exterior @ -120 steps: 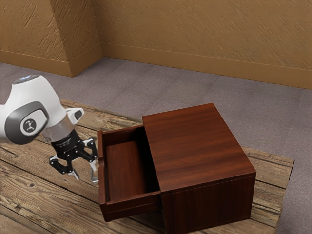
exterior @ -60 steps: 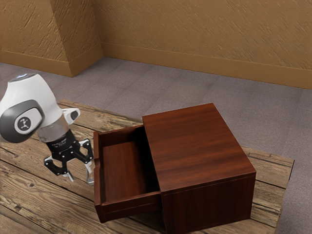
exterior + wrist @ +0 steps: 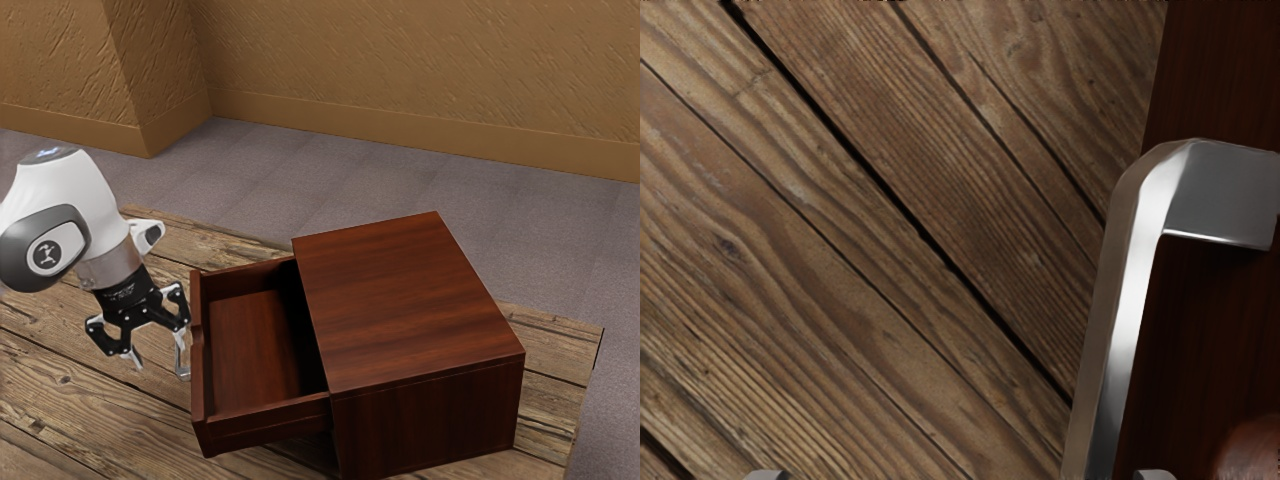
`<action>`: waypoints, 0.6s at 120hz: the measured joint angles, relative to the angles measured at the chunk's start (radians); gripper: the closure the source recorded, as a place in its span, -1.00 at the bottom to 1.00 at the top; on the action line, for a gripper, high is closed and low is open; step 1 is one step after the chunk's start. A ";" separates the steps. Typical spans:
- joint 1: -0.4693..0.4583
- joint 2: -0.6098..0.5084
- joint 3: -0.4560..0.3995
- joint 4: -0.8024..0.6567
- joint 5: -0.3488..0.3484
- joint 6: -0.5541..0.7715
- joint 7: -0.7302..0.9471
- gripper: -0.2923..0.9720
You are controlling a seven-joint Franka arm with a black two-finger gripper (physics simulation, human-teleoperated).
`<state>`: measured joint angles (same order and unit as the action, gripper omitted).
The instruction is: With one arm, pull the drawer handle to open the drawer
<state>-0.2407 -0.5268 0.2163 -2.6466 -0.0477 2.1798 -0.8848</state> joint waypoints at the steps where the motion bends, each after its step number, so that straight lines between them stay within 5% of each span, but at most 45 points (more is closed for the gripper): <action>1: 0.000 -0.001 0.000 0.000 0.000 0.000 0.000 -0.13; 26: 0.000 -0.038 0.012 0.003 0.011 -0.016 -0.002 -0.13; 37: 0.000 -0.043 0.083 0.085 0.040 -0.076 -0.004 -0.14; 53: -0.034 0.108 0.157 0.571 0.069 -0.259 0.034 -0.30; 72: 0.026 0.340 -0.018 1.134 0.083 -0.480 0.211 -0.41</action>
<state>-0.2151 -0.1868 0.1984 -1.5123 0.0350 1.7002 -0.6739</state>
